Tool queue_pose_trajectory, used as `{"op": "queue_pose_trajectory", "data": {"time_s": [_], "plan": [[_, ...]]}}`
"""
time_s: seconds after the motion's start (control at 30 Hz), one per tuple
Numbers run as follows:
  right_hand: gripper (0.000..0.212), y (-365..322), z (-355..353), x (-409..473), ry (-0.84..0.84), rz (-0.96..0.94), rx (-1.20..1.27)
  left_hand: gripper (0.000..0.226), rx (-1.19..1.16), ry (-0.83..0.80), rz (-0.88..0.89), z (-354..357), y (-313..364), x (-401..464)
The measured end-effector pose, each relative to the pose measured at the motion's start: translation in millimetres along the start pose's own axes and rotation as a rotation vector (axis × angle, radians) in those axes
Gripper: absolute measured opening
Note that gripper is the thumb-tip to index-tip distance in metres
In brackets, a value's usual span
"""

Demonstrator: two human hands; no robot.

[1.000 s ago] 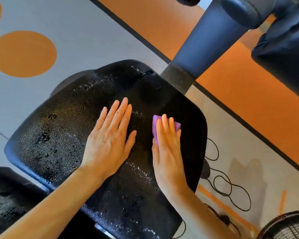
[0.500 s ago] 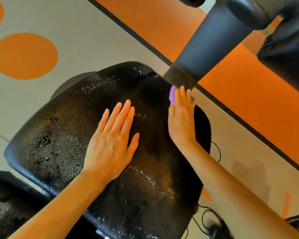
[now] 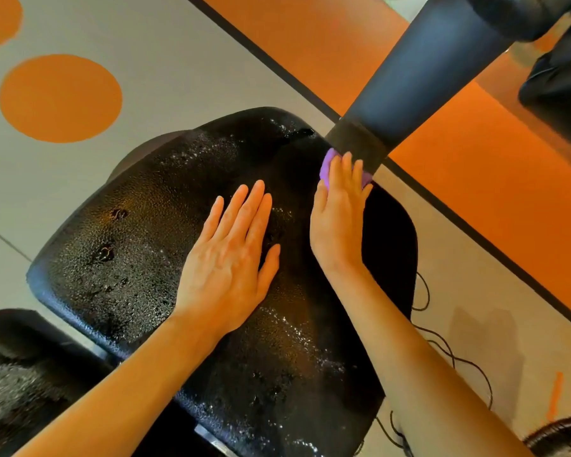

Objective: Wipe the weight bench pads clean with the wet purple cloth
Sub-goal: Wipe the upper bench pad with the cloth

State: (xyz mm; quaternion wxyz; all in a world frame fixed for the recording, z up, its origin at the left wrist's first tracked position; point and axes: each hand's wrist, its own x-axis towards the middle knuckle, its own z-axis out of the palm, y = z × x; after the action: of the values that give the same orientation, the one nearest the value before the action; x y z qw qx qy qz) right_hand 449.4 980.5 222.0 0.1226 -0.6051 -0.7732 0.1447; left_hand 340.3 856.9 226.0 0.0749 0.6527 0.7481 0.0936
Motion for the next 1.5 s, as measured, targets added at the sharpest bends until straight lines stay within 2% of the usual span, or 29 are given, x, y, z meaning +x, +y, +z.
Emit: {"op": "queue_pose_trajectory", "data": {"time_s": [0.07,0.13,0.17,0.27,0.33,0.43,0.5,0.53,0.6,0.67,0.77,0.83,0.87,0.93,1.0,1.03,1.13,1.2,1.3,1.37,1.5], "plan": [[0.053,-1,-8,-58,-0.074,-0.163,0.069,0.065,0.001,-0.001,-0.005,1,-1,0],[0.058,11,-16,-65,-0.122,-0.275,0.044,0.065,-0.001,-0.004,-0.006,2,-1,0],[0.056,15,-14,-42,-0.11,-0.268,0.021,0.065,-0.003,-0.003,-0.006,2,-1,0],[0.047,10,-6,46,-0.026,-0.008,-0.048,0.065,0.001,-0.005,-0.012,1,0,1],[0.049,-2,0,36,0.017,0.049,-0.036,0.065,0.002,-0.004,-0.01,1,0,1],[0.056,-6,-7,-54,-0.136,-0.233,0.101,0.064,-0.005,-0.008,-0.004,0,-1,0],[0.056,9,-14,-46,-0.187,-0.345,0.085,0.064,-0.001,-0.008,-0.005,0,-1,0],[0.054,12,-11,-17,-0.156,-0.316,0.061,0.064,0.006,-0.014,-0.004,0,0,0],[0.048,10,-6,48,-0.075,-0.115,0.02,0.064,0.02,-0.025,-0.011,0,0,-1],[0.046,-2,0,55,-0.019,0.006,-0.015,0.064,0.03,-0.022,-0.013,0,0,0],[0.053,-7,-4,-28,-0.099,-0.231,0.051,0.065,0.032,-0.032,-0.018,-1,0,0],[0.055,5,-12,-36,-0.184,-0.33,0.06,0.064,0.032,-0.032,-0.019,-2,0,1],[0.054,8,-10,-14,-0.172,-0.318,0.052,0.064,0.035,-0.033,-0.015,-2,1,1],[0.05,2,-4,42,-0.096,-0.177,0.029,0.064,0.035,-0.032,-0.018,-2,2,0],[0.05,-13,1,55,-0.042,-0.035,0.019,0.064,0.028,-0.028,-0.019,-1,1,1],[0.051,-17,3,37,-0.027,-0.038,0.018,0.064,0.017,-0.029,-0.014,-1,1,1],[0.059,-12,-6,-41,-0.147,-0.287,0.097,0.062,-0.031,-0.023,-0.003,-5,-4,-1],[0.06,2,-9,-24,-0.18,-0.353,0.083,0.062,-0.033,-0.008,-0.011,-10,-11,-4],[0.049,-5,1,54,-0.043,-0.107,0.026,0.063,-0.033,0.01,-0.088,-18,-33,-12],[0.049,-21,10,47,0.014,0.02,-0.003,0.064,-0.033,0.012,-0.137,-22,-51,-12],[0.053,-26,7,-45,-0.087,-0.236,0.036,0.064,0.002,0.006,-0.147,-25,-63,-12]]}}
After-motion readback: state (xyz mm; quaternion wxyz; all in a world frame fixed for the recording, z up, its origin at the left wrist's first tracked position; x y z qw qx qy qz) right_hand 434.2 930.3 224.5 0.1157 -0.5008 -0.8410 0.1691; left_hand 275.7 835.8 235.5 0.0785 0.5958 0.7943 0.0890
